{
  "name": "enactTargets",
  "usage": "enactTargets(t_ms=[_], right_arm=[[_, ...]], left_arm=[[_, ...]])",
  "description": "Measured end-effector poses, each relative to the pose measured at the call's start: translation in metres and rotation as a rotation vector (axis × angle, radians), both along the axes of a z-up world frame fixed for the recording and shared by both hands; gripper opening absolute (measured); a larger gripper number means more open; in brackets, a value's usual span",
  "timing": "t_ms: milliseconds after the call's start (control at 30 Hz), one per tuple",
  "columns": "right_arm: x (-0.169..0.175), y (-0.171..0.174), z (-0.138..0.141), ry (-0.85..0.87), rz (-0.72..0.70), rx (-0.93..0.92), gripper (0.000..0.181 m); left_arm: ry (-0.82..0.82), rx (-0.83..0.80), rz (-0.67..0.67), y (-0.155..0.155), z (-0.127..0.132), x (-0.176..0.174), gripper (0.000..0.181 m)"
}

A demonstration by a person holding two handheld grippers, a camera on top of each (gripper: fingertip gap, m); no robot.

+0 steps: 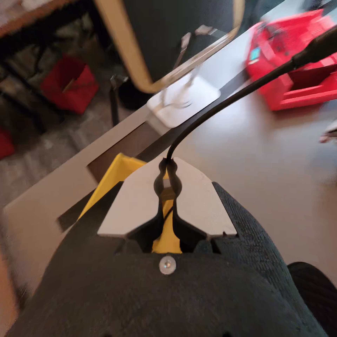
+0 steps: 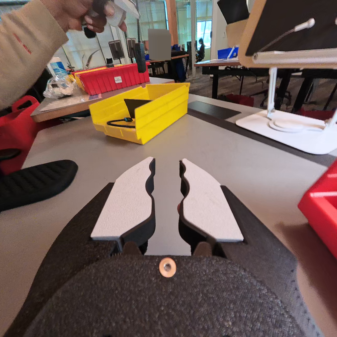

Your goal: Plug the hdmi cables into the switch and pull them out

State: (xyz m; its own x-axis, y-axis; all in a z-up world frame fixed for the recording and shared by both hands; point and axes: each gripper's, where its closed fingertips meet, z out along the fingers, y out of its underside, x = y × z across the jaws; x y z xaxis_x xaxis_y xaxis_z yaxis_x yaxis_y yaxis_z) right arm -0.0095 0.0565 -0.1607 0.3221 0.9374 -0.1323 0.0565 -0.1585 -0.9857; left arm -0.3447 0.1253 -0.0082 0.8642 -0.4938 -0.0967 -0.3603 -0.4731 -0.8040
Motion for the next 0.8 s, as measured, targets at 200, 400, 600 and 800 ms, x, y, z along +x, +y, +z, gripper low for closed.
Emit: enactTargets(t_ms=[200,400,600,800], right_arm=[[-0.044,-0.021,0.067,0.001,0.178,0.133,0.03],[-0.071,-0.067,0.093,-0.026,0.676,0.016,0.057],[-0.072,-0.127,0.069,0.1,1.108,-0.216,0.045],[-0.076,-0.113,0.083,0.236,1.059,-0.236,0.013]], left_arm=[[-0.327,0.156,-0.532,-0.079,0.023,0.153,0.005],[-0.632,0.209,-1.123,-0.162,0.017,0.244,0.005],[-0.746,0.098,-1.329,-0.171,-0.012,0.273,0.005],[-0.853,0.116,-1.004,-0.114,-0.016,0.271,0.014]])
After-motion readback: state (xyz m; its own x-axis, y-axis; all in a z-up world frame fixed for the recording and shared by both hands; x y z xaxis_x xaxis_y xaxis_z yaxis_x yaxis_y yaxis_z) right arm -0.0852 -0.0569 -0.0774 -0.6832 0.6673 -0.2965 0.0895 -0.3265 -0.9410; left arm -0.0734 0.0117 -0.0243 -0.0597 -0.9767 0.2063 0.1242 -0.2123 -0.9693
